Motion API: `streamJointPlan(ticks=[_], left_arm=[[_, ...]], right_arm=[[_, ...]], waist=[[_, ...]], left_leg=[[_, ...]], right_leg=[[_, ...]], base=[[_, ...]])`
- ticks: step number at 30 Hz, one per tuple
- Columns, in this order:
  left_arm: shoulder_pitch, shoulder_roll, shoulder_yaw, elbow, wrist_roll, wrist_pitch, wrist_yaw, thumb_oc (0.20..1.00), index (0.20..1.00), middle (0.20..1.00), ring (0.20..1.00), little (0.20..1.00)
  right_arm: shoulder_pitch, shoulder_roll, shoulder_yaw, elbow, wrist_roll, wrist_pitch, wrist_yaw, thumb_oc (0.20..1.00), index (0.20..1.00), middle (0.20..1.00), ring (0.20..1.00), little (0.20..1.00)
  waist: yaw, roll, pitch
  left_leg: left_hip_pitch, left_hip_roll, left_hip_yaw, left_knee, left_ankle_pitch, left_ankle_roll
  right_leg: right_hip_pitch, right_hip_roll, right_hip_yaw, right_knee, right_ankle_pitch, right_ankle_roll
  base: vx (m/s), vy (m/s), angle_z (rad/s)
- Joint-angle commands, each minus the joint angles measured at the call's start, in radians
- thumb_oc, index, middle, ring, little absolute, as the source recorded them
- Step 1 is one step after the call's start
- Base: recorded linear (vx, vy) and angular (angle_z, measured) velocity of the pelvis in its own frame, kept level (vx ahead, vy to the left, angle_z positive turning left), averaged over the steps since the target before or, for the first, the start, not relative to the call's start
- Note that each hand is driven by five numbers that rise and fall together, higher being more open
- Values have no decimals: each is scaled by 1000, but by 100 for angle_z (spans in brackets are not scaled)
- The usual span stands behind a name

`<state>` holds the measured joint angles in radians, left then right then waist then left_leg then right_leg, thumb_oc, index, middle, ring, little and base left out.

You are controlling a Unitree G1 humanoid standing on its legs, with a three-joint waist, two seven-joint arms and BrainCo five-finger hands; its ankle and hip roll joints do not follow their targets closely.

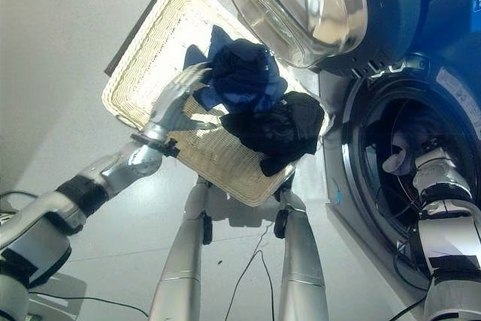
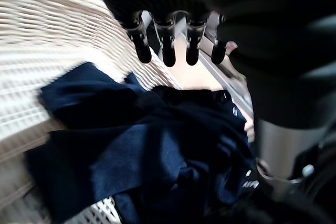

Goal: Put the clothes into the washing machine.

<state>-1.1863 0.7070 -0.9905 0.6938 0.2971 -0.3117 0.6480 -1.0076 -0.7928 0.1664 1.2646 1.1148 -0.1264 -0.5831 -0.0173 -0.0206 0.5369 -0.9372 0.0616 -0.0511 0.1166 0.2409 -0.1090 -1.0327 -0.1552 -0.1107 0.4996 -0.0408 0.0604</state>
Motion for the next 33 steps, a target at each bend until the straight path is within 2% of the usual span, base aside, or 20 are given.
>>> streamJointPlan(ticks=[1, 6, 14, 33], left_arm=[[-63, -62, 47, 54, 39, 54, 17, 1000, 1000, 1000, 1000, 1000], [-109, -115, 56, 162, 38, 96, 54, 1000, 1000, 1000, 1000, 1000], [-121, -175, 134, 331, 46, 96, 152, 1000, 1000, 1000, 1000, 1000], [-145, -211, 174, 511, 3, 152, 79, 1000, 1000, 1000, 1000, 1000]], right_arm=[[1, -18, 65, -19, -69, 0, 23, 1000, 1000, 1000, 1000, 1000], [37, 65, 88, -51, -132, -7, 48, 1000, 1000, 1000, 1000, 1000], [132, 185, 111, -96, -177, -14, 125, 1000, 1000, 1000, 1000, 1000], [195, 291, 153, -216, -200, -112, 225, 1000, 1000, 1000, 1000, 1000]], waist=[[-31, 6, -17], [-61, -6, -17], [-98, -31, -17], [-138, -67, -17]], left_leg=[[3, -48, 62, 125, -140, 4], [-9, -36, 82, 118, -136, -2], [-27, -20, 105, 111, -127, -12], [-39, -10, 119, 108, -117, -26]], right_leg=[[57, 68, -25, -265, 246, 106], [37, 80, -4, -272, 251, 105], [15, 97, 22, -279, 251, 97], [2, 110, 45, -292, 255, 91]], base=[[-13, 60, -4], [-10, 69, -6], [-2, 44, -11], [1, 6, -4]])
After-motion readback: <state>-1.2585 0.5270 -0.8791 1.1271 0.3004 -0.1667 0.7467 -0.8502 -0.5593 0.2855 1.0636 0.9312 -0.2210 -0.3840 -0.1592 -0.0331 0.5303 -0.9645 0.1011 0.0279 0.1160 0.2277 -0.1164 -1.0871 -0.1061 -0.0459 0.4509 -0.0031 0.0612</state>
